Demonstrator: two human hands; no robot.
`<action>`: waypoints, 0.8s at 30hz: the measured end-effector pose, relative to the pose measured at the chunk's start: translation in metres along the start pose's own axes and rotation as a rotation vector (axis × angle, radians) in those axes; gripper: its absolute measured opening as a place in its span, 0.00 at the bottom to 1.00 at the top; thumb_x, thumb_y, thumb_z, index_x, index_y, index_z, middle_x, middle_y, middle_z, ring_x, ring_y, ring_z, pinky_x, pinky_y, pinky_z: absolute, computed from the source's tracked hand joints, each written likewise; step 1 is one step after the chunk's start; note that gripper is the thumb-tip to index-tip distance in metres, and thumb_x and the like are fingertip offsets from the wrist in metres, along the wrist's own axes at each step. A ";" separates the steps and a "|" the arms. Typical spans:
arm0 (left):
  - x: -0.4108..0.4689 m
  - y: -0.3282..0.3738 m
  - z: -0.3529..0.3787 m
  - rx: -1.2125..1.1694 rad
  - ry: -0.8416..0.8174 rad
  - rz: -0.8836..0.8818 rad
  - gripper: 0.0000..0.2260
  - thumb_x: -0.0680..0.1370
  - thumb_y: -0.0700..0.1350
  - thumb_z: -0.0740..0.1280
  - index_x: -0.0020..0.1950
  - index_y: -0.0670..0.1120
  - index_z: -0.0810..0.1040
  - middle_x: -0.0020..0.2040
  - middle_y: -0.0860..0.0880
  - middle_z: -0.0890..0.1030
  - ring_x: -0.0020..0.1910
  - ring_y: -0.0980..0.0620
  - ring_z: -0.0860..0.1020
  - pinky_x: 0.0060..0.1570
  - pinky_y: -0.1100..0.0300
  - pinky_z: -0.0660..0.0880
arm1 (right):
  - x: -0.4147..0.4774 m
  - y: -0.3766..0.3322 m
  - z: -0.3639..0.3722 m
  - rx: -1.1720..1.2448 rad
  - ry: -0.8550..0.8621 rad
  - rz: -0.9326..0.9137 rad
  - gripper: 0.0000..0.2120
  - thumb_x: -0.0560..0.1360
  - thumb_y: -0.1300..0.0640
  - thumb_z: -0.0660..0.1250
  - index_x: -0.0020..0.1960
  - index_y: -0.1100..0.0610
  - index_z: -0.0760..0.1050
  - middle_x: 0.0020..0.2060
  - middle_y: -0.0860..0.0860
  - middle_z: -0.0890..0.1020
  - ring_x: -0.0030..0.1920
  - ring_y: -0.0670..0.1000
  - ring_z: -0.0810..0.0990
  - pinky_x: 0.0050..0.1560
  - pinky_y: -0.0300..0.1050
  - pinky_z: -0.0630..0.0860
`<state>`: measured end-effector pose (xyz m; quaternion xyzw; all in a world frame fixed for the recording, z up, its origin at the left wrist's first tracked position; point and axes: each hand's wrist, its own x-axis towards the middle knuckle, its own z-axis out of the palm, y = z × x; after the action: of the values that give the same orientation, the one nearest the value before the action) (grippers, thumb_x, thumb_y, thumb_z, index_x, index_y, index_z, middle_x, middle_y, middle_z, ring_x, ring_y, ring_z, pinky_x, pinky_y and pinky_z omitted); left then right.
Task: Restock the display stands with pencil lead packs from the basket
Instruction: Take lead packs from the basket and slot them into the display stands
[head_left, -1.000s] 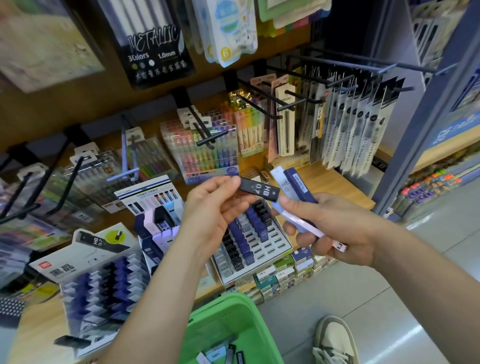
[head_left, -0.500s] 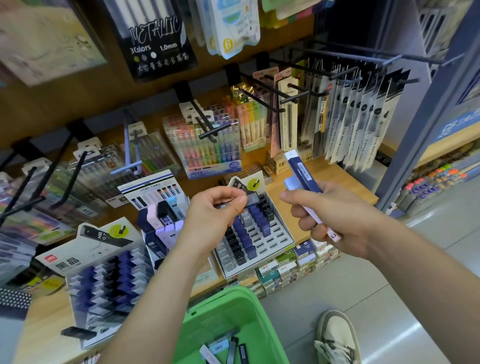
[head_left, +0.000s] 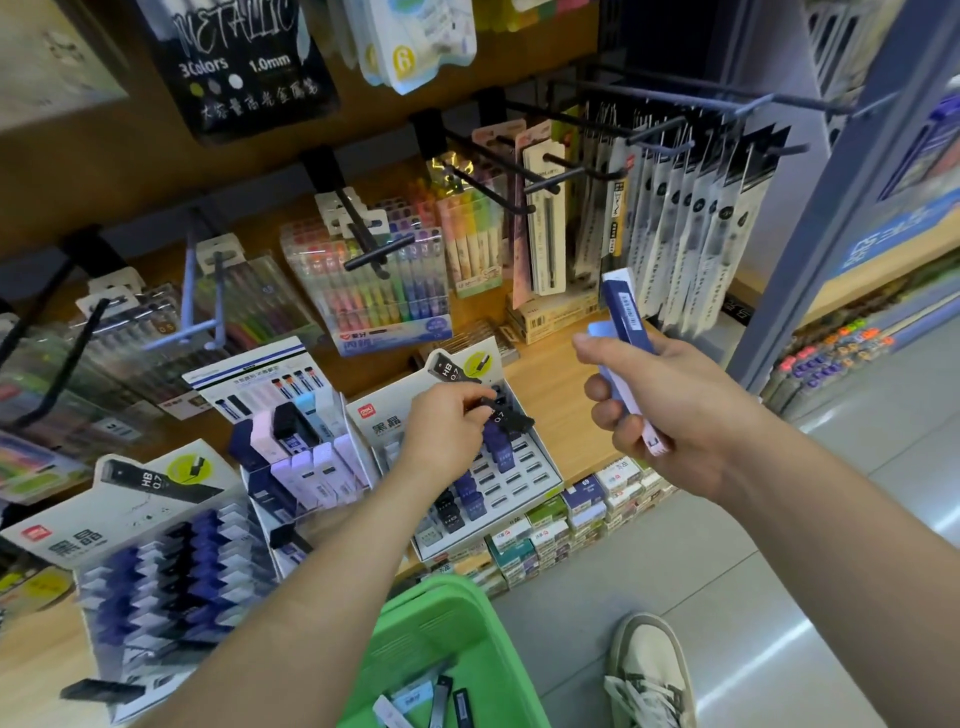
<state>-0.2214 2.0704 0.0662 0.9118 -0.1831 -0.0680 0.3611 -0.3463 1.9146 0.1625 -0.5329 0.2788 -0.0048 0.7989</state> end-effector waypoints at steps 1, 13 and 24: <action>0.004 0.001 0.004 0.035 0.011 0.010 0.10 0.76 0.40 0.69 0.56 0.48 0.82 0.47 0.50 0.83 0.39 0.58 0.76 0.42 0.69 0.72 | 0.001 0.000 0.000 0.001 0.003 0.003 0.09 0.76 0.52 0.71 0.53 0.53 0.74 0.29 0.50 0.72 0.24 0.44 0.69 0.19 0.33 0.62; 0.019 0.000 0.028 0.299 -0.103 0.128 0.08 0.74 0.44 0.72 0.53 0.48 0.84 0.49 0.51 0.85 0.47 0.53 0.80 0.47 0.66 0.71 | 0.002 0.001 0.000 -0.007 -0.008 0.005 0.08 0.77 0.52 0.70 0.51 0.53 0.74 0.30 0.50 0.71 0.24 0.44 0.67 0.20 0.33 0.63; 0.020 0.003 0.044 0.393 -0.137 0.177 0.03 0.76 0.44 0.70 0.45 0.46 0.82 0.43 0.48 0.83 0.44 0.49 0.79 0.42 0.60 0.71 | 0.000 0.003 0.005 -0.079 -0.049 0.049 0.14 0.76 0.49 0.70 0.56 0.56 0.75 0.29 0.49 0.72 0.24 0.44 0.66 0.19 0.34 0.61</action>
<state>-0.2148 2.0330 0.0365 0.9383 -0.2965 -0.0607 0.1677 -0.3449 1.9202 0.1618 -0.5571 0.2719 0.0388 0.7837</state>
